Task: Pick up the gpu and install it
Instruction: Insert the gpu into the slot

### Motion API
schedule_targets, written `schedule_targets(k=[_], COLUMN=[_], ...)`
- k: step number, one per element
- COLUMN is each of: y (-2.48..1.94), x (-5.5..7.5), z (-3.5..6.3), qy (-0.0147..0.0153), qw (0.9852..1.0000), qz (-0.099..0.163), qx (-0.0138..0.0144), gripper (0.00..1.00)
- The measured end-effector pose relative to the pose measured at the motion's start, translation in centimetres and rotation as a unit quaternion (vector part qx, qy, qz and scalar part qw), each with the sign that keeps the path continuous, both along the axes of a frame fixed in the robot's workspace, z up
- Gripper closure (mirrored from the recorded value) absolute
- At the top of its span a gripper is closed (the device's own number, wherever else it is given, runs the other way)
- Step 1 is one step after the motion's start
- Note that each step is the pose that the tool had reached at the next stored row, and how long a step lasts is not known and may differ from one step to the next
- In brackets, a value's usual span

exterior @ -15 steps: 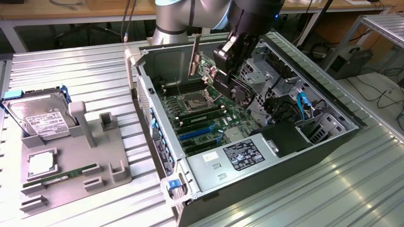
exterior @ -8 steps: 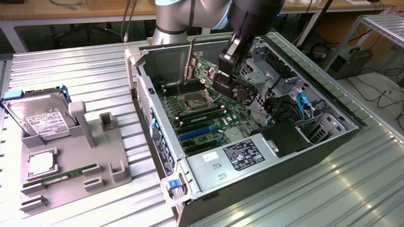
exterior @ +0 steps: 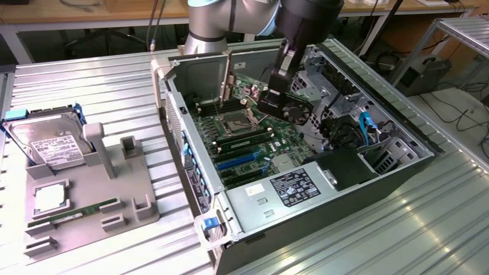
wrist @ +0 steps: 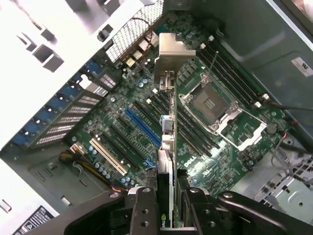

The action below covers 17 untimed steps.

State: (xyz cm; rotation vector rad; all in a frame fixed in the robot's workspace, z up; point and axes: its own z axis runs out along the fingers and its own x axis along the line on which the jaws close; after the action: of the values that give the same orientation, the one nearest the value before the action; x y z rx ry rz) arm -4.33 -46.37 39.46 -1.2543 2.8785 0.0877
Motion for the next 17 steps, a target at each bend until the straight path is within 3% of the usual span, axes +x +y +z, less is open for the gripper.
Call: schedule_targets(k=[5, 10, 14, 17], y=[0.0, 0.0, 0.0, 0.0], x=[0.0, 0.0, 0.0, 0.0], z=[-0.17, -0.34, -0.51, -0.68], qy=[-0.0019, -0.0035, -0.0048, -0.0057], qw=[0.9986, 0.9949, 0.9899, 0.9845], qz=[0.052, 0.101, 0.142, 0.175], qx=[0.0, 0.0001, 0.0001, 0.0001], gripper=[0.74, 0.74, 0.74, 0.74])
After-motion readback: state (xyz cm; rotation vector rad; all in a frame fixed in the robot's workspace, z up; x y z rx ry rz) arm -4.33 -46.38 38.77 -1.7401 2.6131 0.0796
